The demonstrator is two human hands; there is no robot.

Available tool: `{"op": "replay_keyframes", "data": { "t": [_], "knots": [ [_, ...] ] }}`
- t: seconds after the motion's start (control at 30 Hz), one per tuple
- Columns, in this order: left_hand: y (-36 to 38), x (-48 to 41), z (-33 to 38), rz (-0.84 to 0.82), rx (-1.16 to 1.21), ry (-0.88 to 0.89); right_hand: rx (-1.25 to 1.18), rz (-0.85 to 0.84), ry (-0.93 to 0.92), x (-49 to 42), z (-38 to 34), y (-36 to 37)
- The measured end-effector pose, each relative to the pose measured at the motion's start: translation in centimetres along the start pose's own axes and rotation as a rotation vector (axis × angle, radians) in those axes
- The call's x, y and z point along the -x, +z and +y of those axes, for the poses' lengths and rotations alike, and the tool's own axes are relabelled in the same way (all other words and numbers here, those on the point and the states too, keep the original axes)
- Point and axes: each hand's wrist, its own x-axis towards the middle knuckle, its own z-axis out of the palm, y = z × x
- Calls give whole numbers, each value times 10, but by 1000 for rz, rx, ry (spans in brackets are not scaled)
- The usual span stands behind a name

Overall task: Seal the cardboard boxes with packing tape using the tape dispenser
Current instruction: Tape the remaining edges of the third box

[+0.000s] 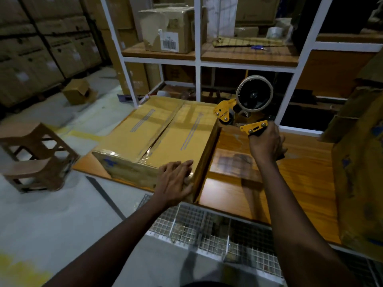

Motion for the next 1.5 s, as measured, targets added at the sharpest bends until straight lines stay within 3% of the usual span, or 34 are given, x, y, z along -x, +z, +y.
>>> {"op": "replay_keyframes", "data": {
  "t": [0.07, 0.17, 0.37, 0.5, 0.6, 0.73, 0.83, 0.9, 1.0, 1.2, 1.5],
  "knots": [
    [-9, 6, 5, 39, -19, -149, -2, -2, -6, 3, -10, 7],
    [-9, -5, 9, -63, -141, -242, -19, -12, -14, 11, -29, 19],
    [-7, 1, -21, -258, -182, -62, -29, -47, -74, 28, -69, 43],
    [-26, 31, -88, -237, -170, 139, -46, -45, -120, 42, -96, 58],
    [-46, 60, -153, -203, -171, 169, -57, -43, -134, 55, -114, 68],
    [-70, 88, -233, -107, -297, -64, -44, -43, -136, 68, -126, 78],
    [-80, 87, -276, -224, -402, -460, -41, -30, -108, 74, -129, 79],
    [-80, 77, -286, -329, -347, -688, -43, -34, -95, 76, -126, 77],
    [-74, 54, -255, -359, -249, -636, -51, -35, -54, 75, -121, 75],
    [-36, 19, -119, -372, -11, -481, -46, -5, -29, 65, -106, 65],
    [-20, -31, -24, -425, 42, -546, -40, -29, -49, 48, -78, 46]
  ]
}}
